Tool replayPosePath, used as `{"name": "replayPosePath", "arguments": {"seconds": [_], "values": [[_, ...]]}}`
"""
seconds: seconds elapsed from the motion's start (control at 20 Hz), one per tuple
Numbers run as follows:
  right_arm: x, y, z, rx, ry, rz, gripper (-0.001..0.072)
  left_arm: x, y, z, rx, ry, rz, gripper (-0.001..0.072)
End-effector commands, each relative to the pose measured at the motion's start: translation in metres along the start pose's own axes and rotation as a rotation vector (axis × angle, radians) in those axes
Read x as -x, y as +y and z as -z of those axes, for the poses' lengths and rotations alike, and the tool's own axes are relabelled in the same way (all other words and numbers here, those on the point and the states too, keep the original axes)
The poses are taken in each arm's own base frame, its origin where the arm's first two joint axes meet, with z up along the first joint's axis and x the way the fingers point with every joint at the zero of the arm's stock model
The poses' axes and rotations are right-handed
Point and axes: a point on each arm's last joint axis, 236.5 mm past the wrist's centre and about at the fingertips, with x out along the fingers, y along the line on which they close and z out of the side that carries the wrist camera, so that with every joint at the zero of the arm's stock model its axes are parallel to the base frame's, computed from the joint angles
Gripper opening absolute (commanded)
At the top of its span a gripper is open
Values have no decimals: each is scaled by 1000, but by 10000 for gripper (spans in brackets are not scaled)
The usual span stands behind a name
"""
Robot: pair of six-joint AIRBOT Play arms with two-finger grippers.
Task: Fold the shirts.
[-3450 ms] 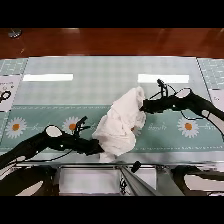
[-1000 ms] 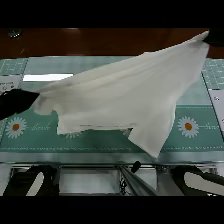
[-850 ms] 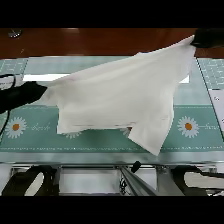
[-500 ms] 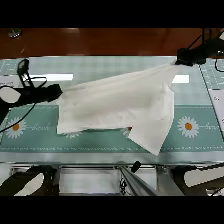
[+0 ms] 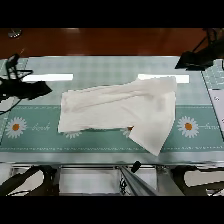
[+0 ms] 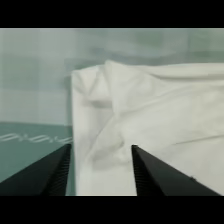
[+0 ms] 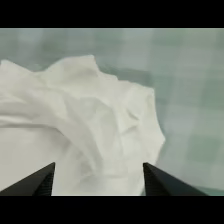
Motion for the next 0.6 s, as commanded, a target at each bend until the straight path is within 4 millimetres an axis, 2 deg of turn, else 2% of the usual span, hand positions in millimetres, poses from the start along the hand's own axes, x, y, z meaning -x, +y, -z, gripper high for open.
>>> {"name": "replayPosePath", "arguments": {"seconds": [0.0, 0.1, 0.15, 0.2, 0.3, 0.35, 0.45, 0.55], "values": [[40, -26, 17, 2, 7, 127, 603, 37, 43, 45, 82, 226, -32, 513], [47, -27, 24, -15, 19, 109, 603, 35, 42, 85, 169, 338, 26, 514], [46, -24, 29, -22, 37, 88, 603, 28, 35, 103, 207, 360, 73, 539], [44, -21, 35, -26, 57, 62, 604, 20, 29, 122, 223, 393, 107, 602], [37, -14, 43, -27, 91, 25, 603, 4, 27, 168, 242, 492, 133, 614], [33, -11, 46, -28, 102, 10, 603, -4, 27, 186, 252, 524, 141, 658], [24, -5, 51, -22, 120, -23, 603, -16, 24, 206, 275, 537, 161, 658], [18, -5, 52, -21, 121, -29, 603, -27, 19, 205, 279, 494, 191, 658]]}}
